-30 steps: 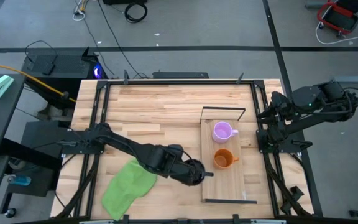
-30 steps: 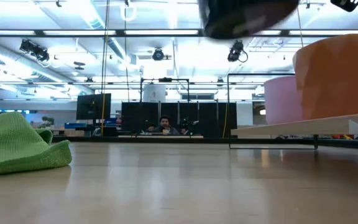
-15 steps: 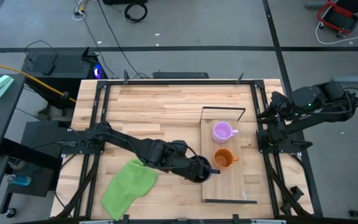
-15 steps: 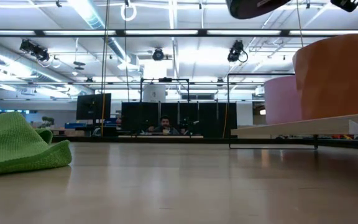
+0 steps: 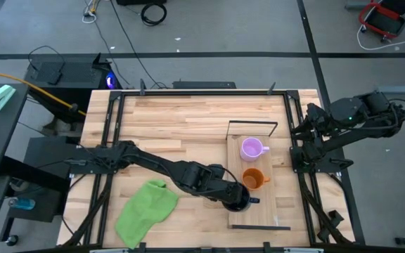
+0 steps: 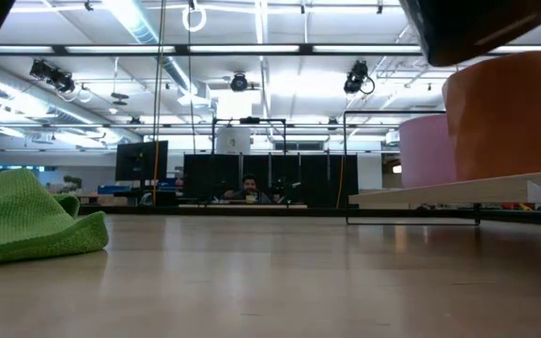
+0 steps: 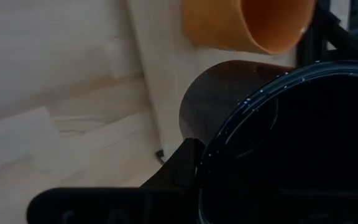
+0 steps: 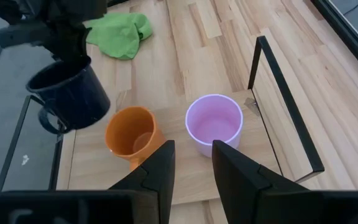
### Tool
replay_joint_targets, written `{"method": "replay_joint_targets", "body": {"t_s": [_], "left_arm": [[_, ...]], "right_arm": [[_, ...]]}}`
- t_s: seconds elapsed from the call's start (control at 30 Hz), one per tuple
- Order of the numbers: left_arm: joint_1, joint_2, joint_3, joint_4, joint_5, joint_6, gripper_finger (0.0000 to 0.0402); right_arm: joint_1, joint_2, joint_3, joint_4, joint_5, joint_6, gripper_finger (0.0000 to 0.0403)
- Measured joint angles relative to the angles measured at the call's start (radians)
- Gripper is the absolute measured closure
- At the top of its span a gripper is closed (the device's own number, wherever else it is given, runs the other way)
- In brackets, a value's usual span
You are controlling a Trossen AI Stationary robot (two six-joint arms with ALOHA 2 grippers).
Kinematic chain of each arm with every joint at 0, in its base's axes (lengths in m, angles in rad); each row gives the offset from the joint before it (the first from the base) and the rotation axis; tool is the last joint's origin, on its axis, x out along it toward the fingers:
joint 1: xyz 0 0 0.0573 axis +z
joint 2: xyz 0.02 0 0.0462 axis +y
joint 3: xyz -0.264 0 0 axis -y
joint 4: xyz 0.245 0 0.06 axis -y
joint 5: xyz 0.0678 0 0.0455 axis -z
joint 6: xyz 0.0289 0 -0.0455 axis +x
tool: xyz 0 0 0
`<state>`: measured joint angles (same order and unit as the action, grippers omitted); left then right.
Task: Stack small to large cups/mugs on shelf
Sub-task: Put the dark blue mug on the shelf
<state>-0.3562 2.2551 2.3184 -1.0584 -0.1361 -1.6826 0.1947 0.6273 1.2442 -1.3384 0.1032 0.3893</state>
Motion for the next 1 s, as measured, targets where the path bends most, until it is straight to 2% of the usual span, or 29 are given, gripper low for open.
{"method": "replay_joint_targets", "body": {"t_s": [0.5,0.67,0.77,0.9,1.0], "left_arm": [[0.0,0.038,-0.002,-0.06,0.036,-0.009,0.0378],[0.0,0.038,-0.002,-0.07,0.055,-0.008,0.0378],[0.0,0.038,-0.002,-0.071,0.055,-0.007,0.0378],[0.0,0.038,-0.002,-0.072,0.07,0.002,0.0378],[0.001,0.047,0.0,-0.066,0.074,0.011,0.0378]], "right_arm": [[0.0,0.002,0.0,0.0,-0.003,-0.023,0.0289],[0.0,0.028,-0.005,-0.011,-0.104,-0.03,0.0289],[0.0,0.045,-0.038,-0.013,-0.206,-0.027,0.0289],[0.007,0.062,-0.164,0.049,-0.348,-0.025,0.0289],[0.037,0.063,-0.244,0.152,-0.372,-0.025,0.0289]]}}
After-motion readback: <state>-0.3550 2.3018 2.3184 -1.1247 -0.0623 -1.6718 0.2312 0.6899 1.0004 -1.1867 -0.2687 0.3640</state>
